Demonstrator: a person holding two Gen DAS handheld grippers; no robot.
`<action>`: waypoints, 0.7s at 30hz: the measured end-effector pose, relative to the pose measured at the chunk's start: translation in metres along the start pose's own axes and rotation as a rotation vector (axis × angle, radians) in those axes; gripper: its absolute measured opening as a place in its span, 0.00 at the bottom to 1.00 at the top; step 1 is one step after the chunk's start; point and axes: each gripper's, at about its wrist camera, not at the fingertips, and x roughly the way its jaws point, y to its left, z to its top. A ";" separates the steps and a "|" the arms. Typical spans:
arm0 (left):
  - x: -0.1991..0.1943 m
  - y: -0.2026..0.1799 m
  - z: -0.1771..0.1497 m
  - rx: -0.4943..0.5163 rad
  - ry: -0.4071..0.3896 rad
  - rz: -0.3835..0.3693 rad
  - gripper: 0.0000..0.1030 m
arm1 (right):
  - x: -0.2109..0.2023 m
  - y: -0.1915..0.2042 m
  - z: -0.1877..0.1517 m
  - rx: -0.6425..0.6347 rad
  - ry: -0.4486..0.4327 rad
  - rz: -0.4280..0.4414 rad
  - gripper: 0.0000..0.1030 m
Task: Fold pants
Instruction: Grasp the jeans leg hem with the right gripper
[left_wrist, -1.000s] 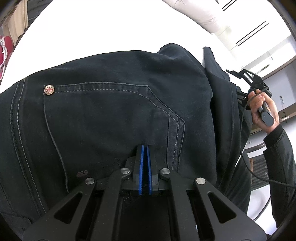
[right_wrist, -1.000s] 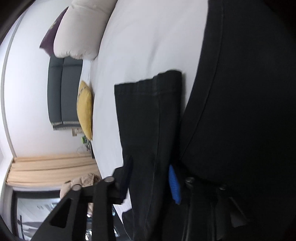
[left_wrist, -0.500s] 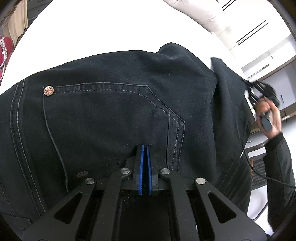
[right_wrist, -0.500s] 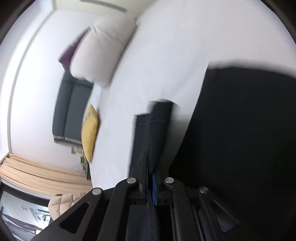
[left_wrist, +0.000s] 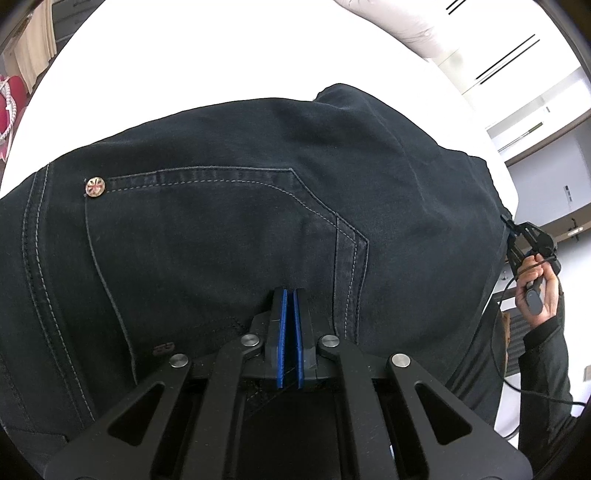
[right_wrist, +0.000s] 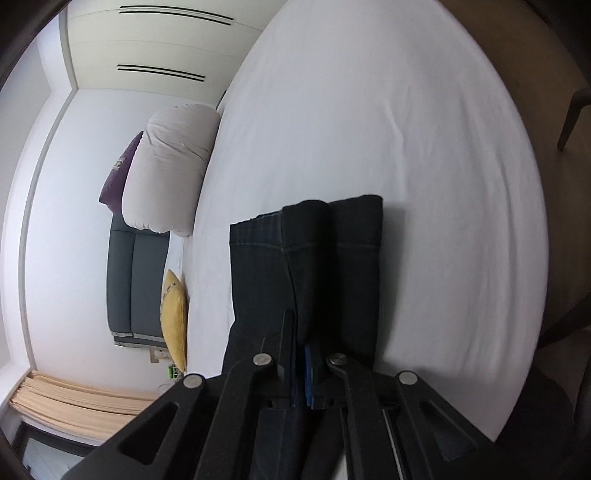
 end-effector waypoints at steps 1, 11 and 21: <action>0.001 -0.001 0.000 0.000 0.000 0.002 0.03 | 0.003 0.002 0.002 0.007 0.003 0.008 0.07; 0.001 -0.006 -0.001 0.010 0.006 0.013 0.03 | -0.008 -0.009 0.015 0.096 -0.095 0.043 0.04; 0.002 -0.008 0.000 0.020 0.013 0.017 0.03 | -0.024 -0.026 0.005 0.140 -0.118 0.048 0.04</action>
